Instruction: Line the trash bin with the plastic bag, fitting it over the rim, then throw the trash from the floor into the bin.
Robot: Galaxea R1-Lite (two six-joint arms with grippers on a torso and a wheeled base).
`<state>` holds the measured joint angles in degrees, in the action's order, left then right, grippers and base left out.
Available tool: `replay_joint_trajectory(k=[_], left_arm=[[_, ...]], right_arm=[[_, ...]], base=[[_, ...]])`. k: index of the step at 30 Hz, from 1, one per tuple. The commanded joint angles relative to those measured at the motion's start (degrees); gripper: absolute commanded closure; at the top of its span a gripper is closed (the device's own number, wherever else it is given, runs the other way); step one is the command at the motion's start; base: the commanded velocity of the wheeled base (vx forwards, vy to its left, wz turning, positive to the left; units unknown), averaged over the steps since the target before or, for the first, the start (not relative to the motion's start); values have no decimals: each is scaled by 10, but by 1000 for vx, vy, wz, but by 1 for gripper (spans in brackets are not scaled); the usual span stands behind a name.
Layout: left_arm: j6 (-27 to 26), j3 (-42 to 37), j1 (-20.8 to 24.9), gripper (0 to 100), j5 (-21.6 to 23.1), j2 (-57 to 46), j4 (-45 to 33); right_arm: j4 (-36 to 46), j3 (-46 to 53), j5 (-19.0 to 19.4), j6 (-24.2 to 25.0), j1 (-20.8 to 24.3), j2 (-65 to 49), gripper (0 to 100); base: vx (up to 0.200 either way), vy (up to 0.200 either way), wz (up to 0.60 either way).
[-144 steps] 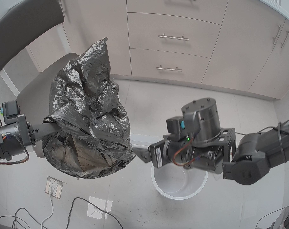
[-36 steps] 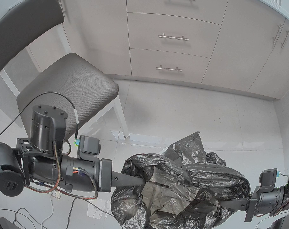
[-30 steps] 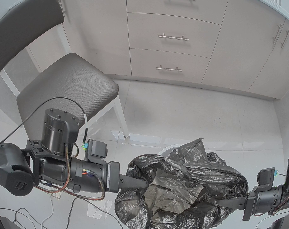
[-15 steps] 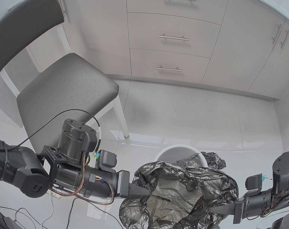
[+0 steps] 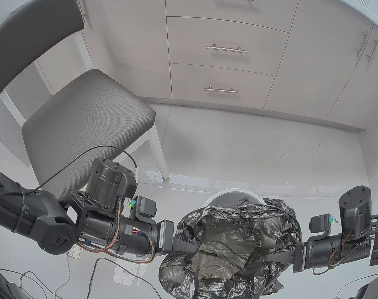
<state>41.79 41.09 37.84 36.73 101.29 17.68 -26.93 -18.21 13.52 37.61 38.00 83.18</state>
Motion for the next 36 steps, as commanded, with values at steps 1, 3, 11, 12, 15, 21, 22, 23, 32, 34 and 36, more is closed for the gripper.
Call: replay_joint_trajectory(k=[1,3,11,12,15,21,22,23,32,34,36], left_arm=[[0,10,-5,100,-1,22,3],[-1,14,-8,100,-7,31,7],[-1,48,-14,100,-25,65,8],[-1,48,-14,100,-25,65,8],[-1,64,-17,100,-25,76,8],[-1,71,-17,100,-25,95,49],[-1,68,-17,100,-25,100,65],[0,67,-16,100,-25,102,72],[11,65,-15,100,-26,150,168],[11,67,-15,100,-26,161,180],[11,69,-15,100,-26,169,191]], right_arm=[[-21,-3,1,-2,-19,55,100],[-41,-7,1,-2,-27,74,100],[-127,-19,-2,-26,-67,155,100],[-127,-19,-2,-26,-67,155,100],[-170,-24,-4,-39,-86,180,100],[-194,-52,-4,-58,-119,209,100],[-194,-60,-4,-66,-126,214,100],[-195,-63,-4,-69,-129,217,100],[-230,-119,-3,-109,-173,275,100],[-255,-128,-3,-115,-179,291,100],[-281,-133,-3,-121,-182,309,100]], base=[[0,0,0],[0,0,0],[0,0,0],[0,0,0],[0,0,0],[0,0,0],[0,0,0],[0,0,0],[0,0,0],[0,0,0],[0,0,0]])
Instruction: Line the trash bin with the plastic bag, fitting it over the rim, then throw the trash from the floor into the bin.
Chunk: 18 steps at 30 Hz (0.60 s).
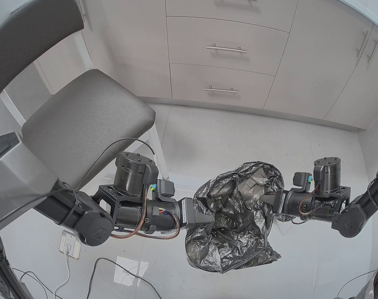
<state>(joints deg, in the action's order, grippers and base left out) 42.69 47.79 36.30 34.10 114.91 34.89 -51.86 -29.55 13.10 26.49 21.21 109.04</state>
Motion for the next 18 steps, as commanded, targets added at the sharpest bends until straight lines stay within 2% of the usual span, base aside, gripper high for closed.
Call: replay_joint_trajectory(k=[1,7,10,12,18], left_arm=[[1,3,0,100,0,37,26],[2,6,-2,100,-2,66,73],[2,6,-2,100,-19,76,85],[1,8,0,100,-51,95,104],[2,8,-4,100,-56,119,142]], right_arm=[[-46,-22,1,-14,-15,59,100],[-83,-41,1,-20,-15,102,100],[-93,-48,1,-20,-15,117,100],[-119,-59,0,-21,-15,140,100],[-152,-70,-1,-20,-18,169,100]], base=[[0,0,0],[0,0,0],[0,0,0],[0,0,0],[0,0,0]])
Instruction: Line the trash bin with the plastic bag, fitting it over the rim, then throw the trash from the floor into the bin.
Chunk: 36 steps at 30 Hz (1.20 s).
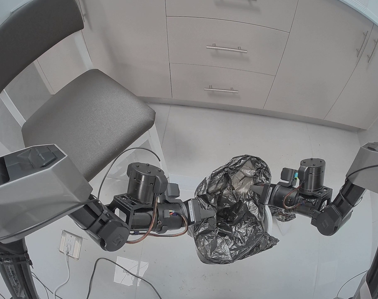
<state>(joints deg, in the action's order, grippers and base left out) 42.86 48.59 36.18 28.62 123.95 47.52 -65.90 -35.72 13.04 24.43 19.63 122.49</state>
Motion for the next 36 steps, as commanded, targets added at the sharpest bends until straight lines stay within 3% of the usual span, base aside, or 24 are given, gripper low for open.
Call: replay_joint_trajectory(k=[1,22,29,36], left_arm=[[0,0,-3,100,-1,30,19],[-3,16,-50,100,-2,39,39],[-8,9,-44,100,-16,57,40],[-30,-10,-33,100,-38,64,41]], right_arm=[[-13,-8,0,0,-3,36,100],[-12,-124,-41,-4,9,48,100],[-19,-97,-49,-32,20,67,100],[-99,-35,-63,-41,35,87,100]], base=[[0,0,0],[0,0,0],[0,0,0],[0,0,0]])
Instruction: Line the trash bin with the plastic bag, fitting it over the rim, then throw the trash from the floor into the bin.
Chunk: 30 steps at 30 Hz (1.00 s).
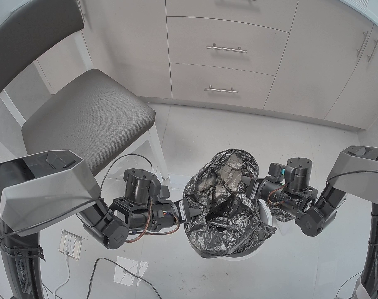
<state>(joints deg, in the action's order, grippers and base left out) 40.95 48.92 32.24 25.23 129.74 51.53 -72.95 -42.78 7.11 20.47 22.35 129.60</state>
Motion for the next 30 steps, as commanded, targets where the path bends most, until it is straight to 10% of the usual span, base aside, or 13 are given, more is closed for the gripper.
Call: replay_joint_trajectory(k=[1,15,30], left_arm=[[-18,-23,9,100,-5,4,5],[-6,-71,132,100,-175,14,62],[17,-77,139,100,-178,11,86]], right_arm=[[-53,60,-3,-3,8,17,100],[-171,328,-10,-12,-1,-34,100],[-171,348,-16,-14,2,-93,100]], base=[[0,0,0],[0,0,0],[0,0,0]])
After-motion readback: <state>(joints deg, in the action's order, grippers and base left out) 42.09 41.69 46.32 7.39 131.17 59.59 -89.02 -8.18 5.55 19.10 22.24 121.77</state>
